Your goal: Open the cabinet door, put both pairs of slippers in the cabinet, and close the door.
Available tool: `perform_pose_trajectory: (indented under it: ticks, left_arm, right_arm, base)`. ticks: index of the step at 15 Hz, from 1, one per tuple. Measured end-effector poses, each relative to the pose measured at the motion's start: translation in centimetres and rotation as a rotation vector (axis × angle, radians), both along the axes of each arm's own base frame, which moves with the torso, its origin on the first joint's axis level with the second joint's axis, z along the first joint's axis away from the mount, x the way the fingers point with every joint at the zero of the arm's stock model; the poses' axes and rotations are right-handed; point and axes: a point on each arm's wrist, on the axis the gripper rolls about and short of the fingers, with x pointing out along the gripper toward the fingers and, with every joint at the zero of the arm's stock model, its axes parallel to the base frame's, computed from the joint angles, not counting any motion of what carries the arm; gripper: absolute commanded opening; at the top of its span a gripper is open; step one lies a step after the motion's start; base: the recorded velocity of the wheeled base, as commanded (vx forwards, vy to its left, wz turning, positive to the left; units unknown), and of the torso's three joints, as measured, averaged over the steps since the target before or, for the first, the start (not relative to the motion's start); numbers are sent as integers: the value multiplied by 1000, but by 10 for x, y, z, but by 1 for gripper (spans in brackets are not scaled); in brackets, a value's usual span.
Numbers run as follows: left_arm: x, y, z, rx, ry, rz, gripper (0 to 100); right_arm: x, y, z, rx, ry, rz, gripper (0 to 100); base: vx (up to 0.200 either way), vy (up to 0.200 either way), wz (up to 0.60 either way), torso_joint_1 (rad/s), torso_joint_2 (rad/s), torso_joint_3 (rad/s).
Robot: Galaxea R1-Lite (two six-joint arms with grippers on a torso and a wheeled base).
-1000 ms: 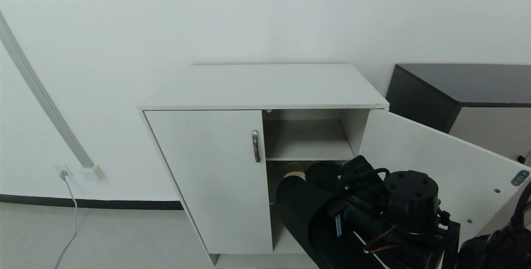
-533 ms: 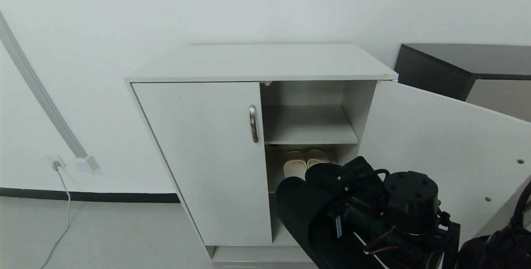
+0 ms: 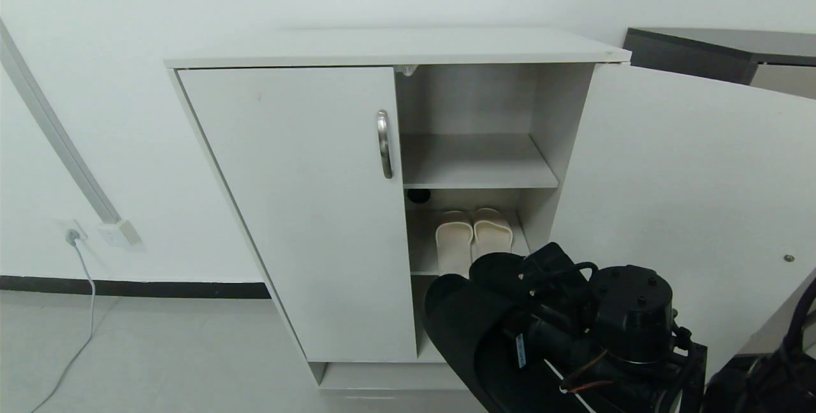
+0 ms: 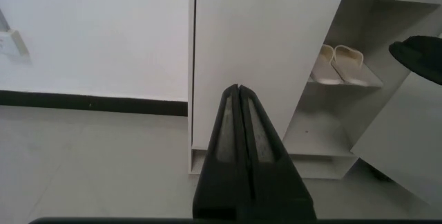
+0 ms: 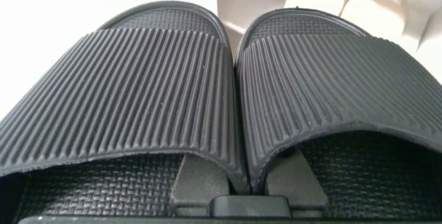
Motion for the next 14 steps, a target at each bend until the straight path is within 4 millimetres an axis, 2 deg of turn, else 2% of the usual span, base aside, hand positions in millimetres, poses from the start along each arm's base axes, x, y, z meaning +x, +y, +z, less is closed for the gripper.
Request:
perform_pose_trajectory:
  ticks: [3, 9, 10, 14]
  left_arm:
    - [0, 0, 0, 0, 0, 0, 0]
    - [0, 0, 0, 0, -1, 0, 0]
    - [0, 0, 0, 0, -1, 0, 0]
    - [0, 0, 0, 0, -1, 1, 0]
  right_arm:
    - [0, 0, -1, -4, 0, 2, 0]
    - [-1, 0, 0, -7, -34, 11, 0]
    - [-2, 0, -3, -23, -46, 15, 0]
    - [0, 0, -9, -18, -103, 17, 0]
  base:
    - [0, 0, 0, -4, 121, 113]
    - [0, 0, 0, 0, 0, 0]
    - [0, 0, -600, 7, 2, 2]
    - [0, 0, 0, 0, 0, 0]
